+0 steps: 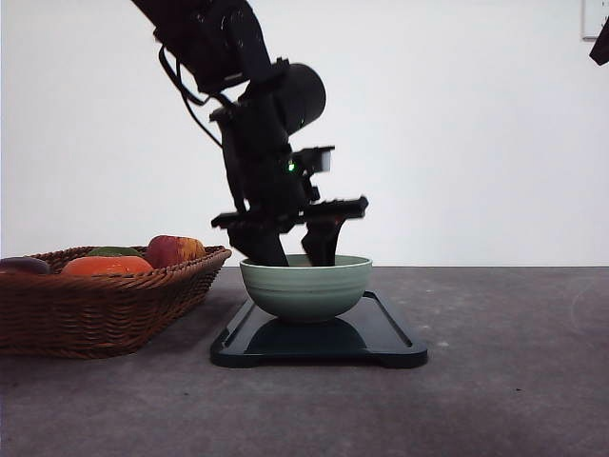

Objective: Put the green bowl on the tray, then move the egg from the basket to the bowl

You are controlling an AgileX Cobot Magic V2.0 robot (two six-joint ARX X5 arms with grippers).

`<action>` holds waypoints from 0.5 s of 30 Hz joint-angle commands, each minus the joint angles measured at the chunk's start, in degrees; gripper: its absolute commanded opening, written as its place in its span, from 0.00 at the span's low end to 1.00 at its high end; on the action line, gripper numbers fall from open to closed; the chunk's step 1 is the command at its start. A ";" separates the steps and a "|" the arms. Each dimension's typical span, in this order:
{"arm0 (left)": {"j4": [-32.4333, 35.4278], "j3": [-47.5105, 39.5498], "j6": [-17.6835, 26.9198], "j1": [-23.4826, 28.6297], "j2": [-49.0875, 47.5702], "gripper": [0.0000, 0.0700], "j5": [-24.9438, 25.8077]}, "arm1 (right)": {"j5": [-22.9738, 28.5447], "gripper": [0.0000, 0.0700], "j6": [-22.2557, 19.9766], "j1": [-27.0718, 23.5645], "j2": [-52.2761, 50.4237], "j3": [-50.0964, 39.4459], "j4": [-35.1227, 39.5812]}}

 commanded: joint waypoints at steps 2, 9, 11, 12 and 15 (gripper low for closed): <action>-1.35 4.29 0.00 -0.59 1.36 0.57 -0.20 | -0.04 0.38 0.20 0.33 0.26 0.26 0.34; -9.29 12.24 0.01 -0.57 1.36 0.57 -0.20 | -0.04 0.38 0.19 0.33 0.26 0.26 0.32; -13.49 15.35 -0.05 -0.57 1.36 0.57 -0.20 | -0.04 0.38 0.19 0.33 0.26 0.26 0.27; -15.86 17.03 -0.07 -0.56 1.36 0.57 -0.20 | -0.04 0.38 0.20 0.33 0.26 0.26 0.26; -23.19 22.04 -0.08 -0.49 1.25 0.57 -0.20 | -0.07 0.38 0.20 0.33 0.26 0.26 0.09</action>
